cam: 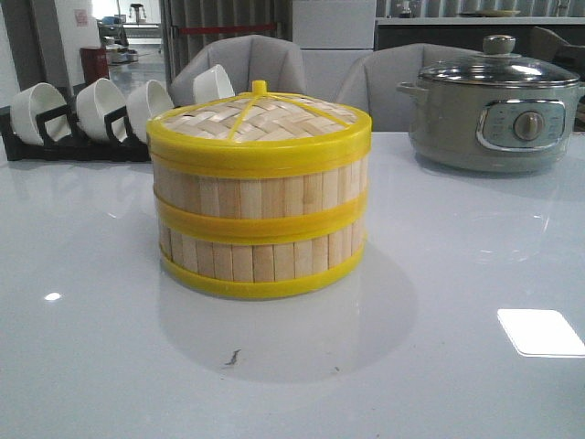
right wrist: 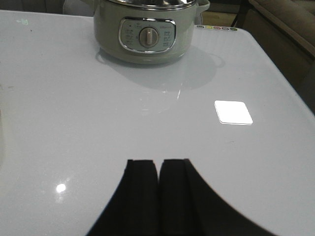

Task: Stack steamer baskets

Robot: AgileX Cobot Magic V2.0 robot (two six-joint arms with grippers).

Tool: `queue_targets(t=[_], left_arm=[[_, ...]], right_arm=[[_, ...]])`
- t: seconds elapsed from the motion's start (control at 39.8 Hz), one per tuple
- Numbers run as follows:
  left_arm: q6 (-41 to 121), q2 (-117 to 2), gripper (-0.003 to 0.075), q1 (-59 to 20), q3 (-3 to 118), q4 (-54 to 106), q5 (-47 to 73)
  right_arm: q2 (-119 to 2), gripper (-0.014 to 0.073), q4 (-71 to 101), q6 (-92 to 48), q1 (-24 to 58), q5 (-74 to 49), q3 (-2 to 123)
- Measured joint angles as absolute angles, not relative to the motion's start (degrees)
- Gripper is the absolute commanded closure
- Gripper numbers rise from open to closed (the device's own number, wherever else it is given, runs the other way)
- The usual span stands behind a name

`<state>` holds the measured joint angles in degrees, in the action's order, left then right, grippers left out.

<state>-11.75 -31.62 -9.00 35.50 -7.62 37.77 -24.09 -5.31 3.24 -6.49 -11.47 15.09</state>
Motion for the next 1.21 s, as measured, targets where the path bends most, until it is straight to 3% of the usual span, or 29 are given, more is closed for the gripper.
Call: queue_targets(t=[0.68,0.96,1.21], left_arm=[[-11.7,-31.6,0.0636,-9.0,35.5,-7.6,37.4],[-11.7,-25.1,0.0636,-9.0,33.0,-7.6,28.0],[-11.7,-14.6,0.0636,-9.0,21.4,-7.6,18.9]], right_arm=[[-24.1,0.0519,-5.3,3.2,-6.5,-11.5,15.1],[-24.1,0.0519,-5.3,3.2,-6.5,-11.5,15.1],[-24.1,0.0519,-5.3,3.2,-6.5,-11.5,15.1]])
